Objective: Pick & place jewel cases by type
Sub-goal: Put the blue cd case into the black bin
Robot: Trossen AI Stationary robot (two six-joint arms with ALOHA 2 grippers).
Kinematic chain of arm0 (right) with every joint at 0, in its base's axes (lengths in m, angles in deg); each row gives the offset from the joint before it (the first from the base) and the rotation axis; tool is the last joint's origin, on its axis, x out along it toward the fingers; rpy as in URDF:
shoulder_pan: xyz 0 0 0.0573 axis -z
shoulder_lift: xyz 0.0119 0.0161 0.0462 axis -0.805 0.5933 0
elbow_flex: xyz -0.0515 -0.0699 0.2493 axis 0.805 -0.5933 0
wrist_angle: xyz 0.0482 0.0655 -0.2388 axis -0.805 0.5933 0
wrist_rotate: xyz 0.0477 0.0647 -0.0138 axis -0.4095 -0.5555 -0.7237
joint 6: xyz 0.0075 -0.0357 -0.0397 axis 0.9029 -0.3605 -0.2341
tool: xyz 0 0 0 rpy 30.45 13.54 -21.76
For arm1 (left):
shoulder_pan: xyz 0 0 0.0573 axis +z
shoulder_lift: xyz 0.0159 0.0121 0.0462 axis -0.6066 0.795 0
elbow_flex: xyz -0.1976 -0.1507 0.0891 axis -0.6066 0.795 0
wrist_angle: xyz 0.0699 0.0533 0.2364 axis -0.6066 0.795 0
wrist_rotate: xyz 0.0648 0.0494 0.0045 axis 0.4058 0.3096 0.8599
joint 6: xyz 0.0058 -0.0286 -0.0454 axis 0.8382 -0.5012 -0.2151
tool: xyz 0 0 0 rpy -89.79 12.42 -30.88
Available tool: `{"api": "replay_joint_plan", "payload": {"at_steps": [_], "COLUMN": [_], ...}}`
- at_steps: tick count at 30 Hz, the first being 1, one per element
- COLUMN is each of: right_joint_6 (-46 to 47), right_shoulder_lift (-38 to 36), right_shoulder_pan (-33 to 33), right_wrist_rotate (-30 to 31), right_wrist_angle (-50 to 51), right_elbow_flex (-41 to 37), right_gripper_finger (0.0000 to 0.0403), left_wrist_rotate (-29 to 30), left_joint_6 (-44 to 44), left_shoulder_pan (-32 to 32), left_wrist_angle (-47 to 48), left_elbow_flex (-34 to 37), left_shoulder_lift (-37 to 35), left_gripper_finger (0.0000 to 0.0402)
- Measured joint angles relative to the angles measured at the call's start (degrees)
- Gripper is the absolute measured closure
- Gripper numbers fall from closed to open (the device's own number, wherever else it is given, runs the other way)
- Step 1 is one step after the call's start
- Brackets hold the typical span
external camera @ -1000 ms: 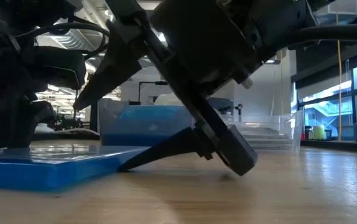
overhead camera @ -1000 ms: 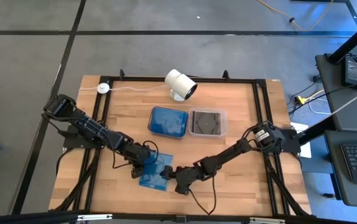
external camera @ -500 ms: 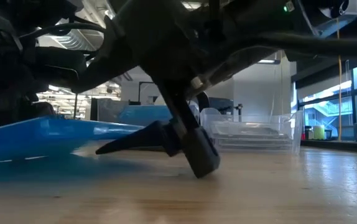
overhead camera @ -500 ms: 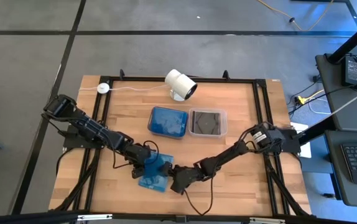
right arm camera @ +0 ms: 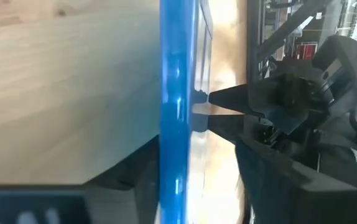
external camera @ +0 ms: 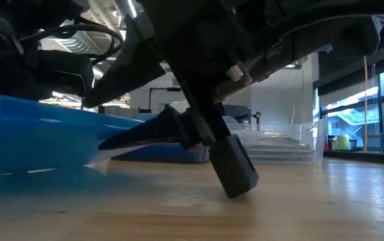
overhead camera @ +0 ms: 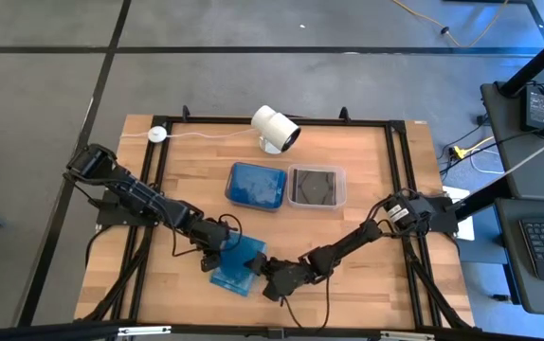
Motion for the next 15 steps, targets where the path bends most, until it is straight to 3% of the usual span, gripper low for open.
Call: {"api": "replay_joint_plan", "payload": {"at_steps": [15], "right_joint_6": [2.84], "right_shoulder_lift": [-0.07], "right_shoulder_pan": [0.02], "right_wrist_rotate": [-0.93], "right_wrist_angle": [-0.06], "right_elbow_flex": [0.01], "right_gripper_finger": [0.0318], "left_wrist_rotate": [-0.65], "left_joint_6": [-1.34], "left_shoulder_pan": [0.0], "left_wrist_angle": [-3.42], "left_elbow_flex": [0.13], "left_shoulder_lift": [0.08], "left_gripper_finger": [0.0212]}}
